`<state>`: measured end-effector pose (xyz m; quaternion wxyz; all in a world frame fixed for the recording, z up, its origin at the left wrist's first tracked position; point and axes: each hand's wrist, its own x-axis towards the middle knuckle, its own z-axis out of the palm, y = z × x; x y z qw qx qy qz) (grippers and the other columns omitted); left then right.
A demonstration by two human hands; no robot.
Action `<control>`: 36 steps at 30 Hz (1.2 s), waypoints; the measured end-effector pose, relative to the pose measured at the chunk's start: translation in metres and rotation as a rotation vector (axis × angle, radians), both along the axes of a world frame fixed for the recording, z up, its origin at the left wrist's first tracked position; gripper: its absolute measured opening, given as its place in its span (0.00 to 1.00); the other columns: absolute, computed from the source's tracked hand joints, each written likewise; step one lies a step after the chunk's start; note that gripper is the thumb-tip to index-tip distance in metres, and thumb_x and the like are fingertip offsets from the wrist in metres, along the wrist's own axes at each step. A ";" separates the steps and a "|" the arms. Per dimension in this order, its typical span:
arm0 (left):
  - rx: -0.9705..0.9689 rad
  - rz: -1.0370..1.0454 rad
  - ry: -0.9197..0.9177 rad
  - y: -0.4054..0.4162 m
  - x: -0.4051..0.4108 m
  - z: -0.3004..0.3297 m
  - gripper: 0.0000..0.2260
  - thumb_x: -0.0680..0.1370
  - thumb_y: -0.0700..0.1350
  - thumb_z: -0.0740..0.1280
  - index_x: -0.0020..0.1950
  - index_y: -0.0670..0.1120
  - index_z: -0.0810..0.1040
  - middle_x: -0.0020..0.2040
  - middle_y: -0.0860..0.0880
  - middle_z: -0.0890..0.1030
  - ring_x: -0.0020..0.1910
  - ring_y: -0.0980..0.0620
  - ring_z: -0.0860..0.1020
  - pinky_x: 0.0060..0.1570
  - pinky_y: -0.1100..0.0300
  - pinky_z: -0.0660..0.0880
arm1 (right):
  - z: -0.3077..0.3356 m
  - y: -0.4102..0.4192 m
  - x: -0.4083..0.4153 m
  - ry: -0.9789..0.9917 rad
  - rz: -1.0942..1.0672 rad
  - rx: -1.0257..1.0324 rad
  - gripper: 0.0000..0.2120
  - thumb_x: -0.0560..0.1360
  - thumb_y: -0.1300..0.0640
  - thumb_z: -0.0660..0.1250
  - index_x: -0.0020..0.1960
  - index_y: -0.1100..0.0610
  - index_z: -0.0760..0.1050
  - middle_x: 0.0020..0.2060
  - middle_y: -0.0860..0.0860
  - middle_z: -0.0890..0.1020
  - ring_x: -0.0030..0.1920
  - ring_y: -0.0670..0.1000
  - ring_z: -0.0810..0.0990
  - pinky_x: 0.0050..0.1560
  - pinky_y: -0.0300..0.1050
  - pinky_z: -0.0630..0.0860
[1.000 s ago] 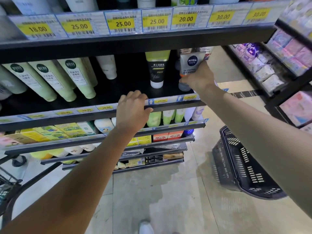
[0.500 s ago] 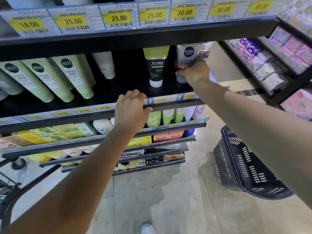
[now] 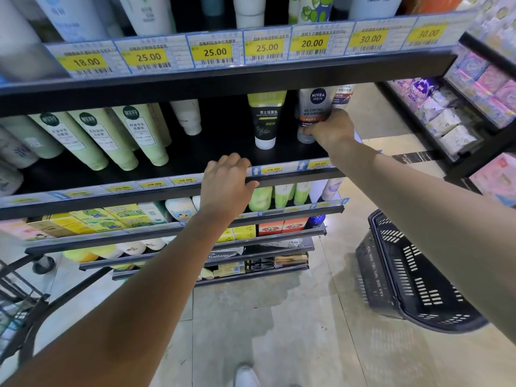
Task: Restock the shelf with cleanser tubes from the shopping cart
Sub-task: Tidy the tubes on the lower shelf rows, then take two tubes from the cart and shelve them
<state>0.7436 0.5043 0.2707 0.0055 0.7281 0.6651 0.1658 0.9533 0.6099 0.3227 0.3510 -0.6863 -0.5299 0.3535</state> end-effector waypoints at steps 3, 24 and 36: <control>-0.098 -0.022 -0.037 -0.006 -0.001 0.015 0.21 0.81 0.52 0.70 0.72 0.45 0.74 0.62 0.47 0.78 0.64 0.45 0.74 0.67 0.49 0.67 | 0.007 -0.017 0.005 -0.049 0.010 -0.010 0.24 0.70 0.55 0.79 0.64 0.56 0.80 0.55 0.51 0.85 0.56 0.54 0.82 0.52 0.42 0.74; -0.023 0.577 -0.136 -0.324 -0.056 0.148 0.16 0.80 0.50 0.69 0.65 0.45 0.80 0.60 0.42 0.81 0.57 0.37 0.79 0.57 0.43 0.78 | 0.105 -0.331 -0.086 -0.495 0.930 0.273 0.23 0.85 0.47 0.60 0.78 0.52 0.69 0.80 0.51 0.66 0.81 0.54 0.59 0.81 0.49 0.52; 0.016 0.865 -0.098 -0.439 -0.145 0.143 0.16 0.81 0.52 0.68 0.65 0.46 0.78 0.59 0.43 0.79 0.55 0.37 0.79 0.55 0.44 0.76 | 0.112 -0.397 -0.211 -0.393 1.162 0.284 0.22 0.84 0.46 0.63 0.76 0.48 0.72 0.78 0.48 0.69 0.79 0.50 0.62 0.78 0.53 0.62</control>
